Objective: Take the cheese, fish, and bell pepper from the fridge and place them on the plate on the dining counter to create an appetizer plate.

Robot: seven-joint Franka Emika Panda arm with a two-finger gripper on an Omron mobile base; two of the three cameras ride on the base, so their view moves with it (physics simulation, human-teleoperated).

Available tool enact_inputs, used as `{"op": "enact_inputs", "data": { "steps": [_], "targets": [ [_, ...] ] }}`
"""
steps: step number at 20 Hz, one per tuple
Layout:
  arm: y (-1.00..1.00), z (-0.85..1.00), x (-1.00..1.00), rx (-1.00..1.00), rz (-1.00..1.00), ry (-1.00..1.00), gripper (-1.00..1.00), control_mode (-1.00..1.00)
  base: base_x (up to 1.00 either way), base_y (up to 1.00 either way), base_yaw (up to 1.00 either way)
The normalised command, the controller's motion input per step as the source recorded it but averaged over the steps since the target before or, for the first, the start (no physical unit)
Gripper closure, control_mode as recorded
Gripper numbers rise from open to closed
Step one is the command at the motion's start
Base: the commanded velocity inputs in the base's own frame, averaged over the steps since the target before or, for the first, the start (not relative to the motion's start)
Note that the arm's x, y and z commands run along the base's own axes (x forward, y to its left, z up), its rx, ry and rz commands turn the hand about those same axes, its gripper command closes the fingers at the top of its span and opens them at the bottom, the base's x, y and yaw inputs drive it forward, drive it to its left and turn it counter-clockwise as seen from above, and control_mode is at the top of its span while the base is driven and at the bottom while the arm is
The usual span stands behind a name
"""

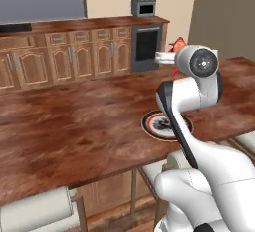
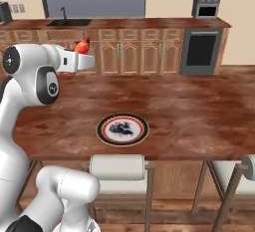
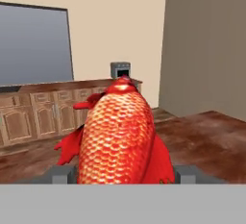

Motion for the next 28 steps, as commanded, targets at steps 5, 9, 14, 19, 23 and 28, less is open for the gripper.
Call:
{"op": "enact_inputs", "data": {
  "steps": [5, 9, 14, 19, 23, 28],
  "targets": [
    [0.0, 0.0, 0.0, 0.0, 0.0, 0.0, 1.0, 1.0, 0.55, -0.22, 0.51],
    [0.0, 0.0, 0.0, 0.0, 0.0, 0.0, 1.0, 1.0, 0.44, -0.29, 0.5],
    [0.0, 0.0, 0.0, 0.0, 0.0, 0.0, 1.0, 1.0, 0.22, -0.05, 0.23],
    [0.0, 0.0, 0.0, 0.0, 0.0, 0.0, 1.0, 1.0, 0.04, -0.01, 0.0],
    [-0.28, -0.03, -0.01, 0.0, 0.0, 0.03, 1.0, -1.0, 0.0, -0.09, 0.0],
    [-0.54, -0.06, 0.0, 0.02, -0.03, 0.26, 1.0, -1.0, 0.0, 0.0, 0.0]
  ]
}}
